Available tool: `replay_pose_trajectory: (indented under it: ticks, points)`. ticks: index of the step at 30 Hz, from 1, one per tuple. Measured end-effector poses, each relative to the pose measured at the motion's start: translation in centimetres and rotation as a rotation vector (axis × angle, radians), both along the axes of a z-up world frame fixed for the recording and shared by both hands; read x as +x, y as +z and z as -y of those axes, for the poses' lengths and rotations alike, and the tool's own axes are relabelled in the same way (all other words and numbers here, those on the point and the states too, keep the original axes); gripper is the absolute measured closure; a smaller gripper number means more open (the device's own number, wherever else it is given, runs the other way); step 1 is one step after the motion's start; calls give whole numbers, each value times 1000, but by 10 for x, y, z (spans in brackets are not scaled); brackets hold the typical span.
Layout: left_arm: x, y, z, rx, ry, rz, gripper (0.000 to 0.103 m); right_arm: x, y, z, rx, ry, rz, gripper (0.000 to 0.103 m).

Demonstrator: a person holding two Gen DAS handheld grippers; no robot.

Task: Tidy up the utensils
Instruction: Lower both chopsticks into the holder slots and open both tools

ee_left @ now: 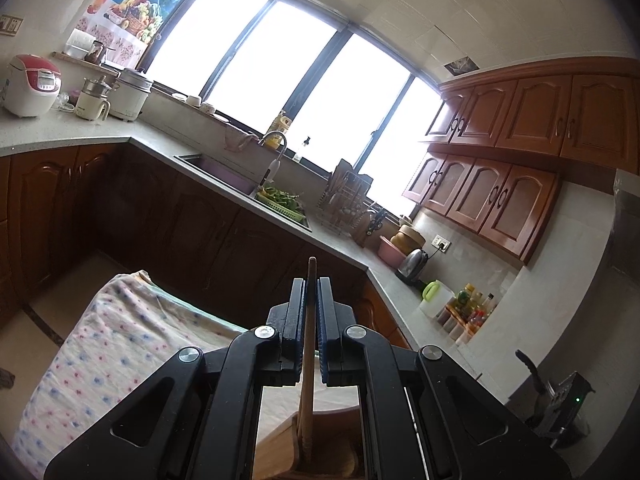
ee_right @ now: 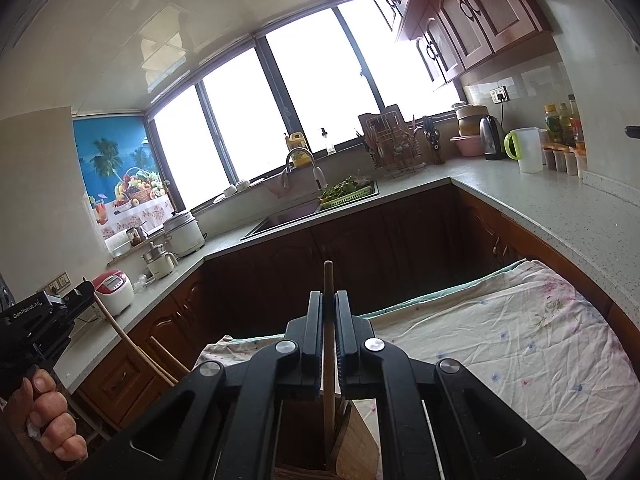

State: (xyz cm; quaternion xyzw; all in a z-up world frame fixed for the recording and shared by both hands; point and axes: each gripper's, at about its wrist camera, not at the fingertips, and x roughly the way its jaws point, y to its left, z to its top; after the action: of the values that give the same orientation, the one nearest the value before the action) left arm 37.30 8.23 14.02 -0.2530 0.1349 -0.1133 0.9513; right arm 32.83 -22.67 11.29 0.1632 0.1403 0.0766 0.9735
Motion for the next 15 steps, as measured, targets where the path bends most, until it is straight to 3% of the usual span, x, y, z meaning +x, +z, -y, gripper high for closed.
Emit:
replay_pose_trajectory:
  ticks: [7, 15]
  points:
    - [0, -33, 13, 29, -31, -58, 99, 1, -14, -2, -1, 5, -24, 98]
    - [2, -57, 46, 149, -119, -124, 98, 4, -25, -3, -7, 13, -61, 97]
